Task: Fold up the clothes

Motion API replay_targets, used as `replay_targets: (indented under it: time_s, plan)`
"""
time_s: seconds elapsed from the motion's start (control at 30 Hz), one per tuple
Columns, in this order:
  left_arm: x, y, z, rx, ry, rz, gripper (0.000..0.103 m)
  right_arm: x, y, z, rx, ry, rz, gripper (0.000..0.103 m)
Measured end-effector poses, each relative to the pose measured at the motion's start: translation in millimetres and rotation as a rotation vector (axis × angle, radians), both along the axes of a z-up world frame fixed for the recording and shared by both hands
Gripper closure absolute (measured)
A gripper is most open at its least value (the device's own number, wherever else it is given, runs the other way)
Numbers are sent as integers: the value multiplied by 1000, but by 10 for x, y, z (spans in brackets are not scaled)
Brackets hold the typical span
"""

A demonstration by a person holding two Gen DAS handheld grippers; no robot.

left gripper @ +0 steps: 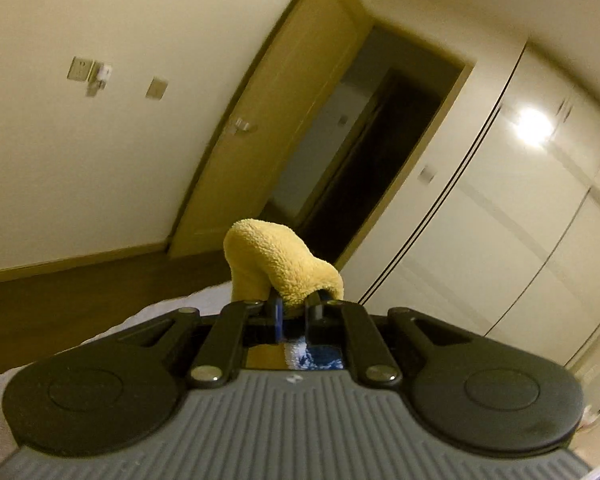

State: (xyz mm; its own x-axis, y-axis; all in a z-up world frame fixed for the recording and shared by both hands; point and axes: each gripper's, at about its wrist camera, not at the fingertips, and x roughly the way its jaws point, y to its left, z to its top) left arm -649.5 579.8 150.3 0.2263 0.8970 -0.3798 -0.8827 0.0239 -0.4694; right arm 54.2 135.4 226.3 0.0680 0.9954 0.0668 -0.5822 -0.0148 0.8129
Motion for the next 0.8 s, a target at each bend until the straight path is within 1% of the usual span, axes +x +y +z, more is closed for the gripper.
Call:
replay_targets:
  time_s: [0.07,0.1,0.13,0.17,0.23,0.3,0.33,0.37,0.43,0.47,0.5,0.57,0.63,0.67,0.7,0.77,0.8]
  plan:
    - [178,247,-28,-39,63,9,96,65,621,30,-70,2,5,98]
    - [268,332,-26,-47,83,19,96,89,913,65,-93,-3,6,98]
    - [353,424,-3,-48,80,20,96,103,1154,151,-98,-20,5,98]
    - [414,491,59,-39,63,20,96,108,1343,262,-83,-41,1,98]
    - [482,546,273,4,17,26,95,119,1547,507,8,-77,2,98]
    - [486,491,549,75,-13,43,95,101,1530,778,138,-141,-8,98]
    - [465,458,667,107,-25,56,95,109,1431,916,192,-164,-16,98]
    - [427,434,767,134,-43,69,95,144,1315,978,228,-169,-18,98]
    - [311,317,866,171,-105,66,95,214,1083,1101,300,-178,-22,98]
    - [251,241,863,188,-135,61,95,253,959,1142,330,-181,-23,98]
    - [197,156,837,201,-152,57,95,297,807,1115,342,-183,-22,98]
    - [93,2,675,199,-147,62,95,324,448,995,357,-183,-32,98]
    - [-19,-182,351,158,-164,46,95,469,99,668,320,-146,-16,98]
    - [-77,-287,155,130,-175,33,95,482,-88,440,274,-131,-7,98]
    - [-130,-411,-88,96,-173,15,95,478,-296,154,206,-119,-7,98]
    - [-186,-664,-702,-10,-135,-37,94,472,-711,-442,62,-89,-10,98]
    - [-205,-780,-1018,-73,-114,-62,94,474,-914,-838,-37,-57,-21,98]
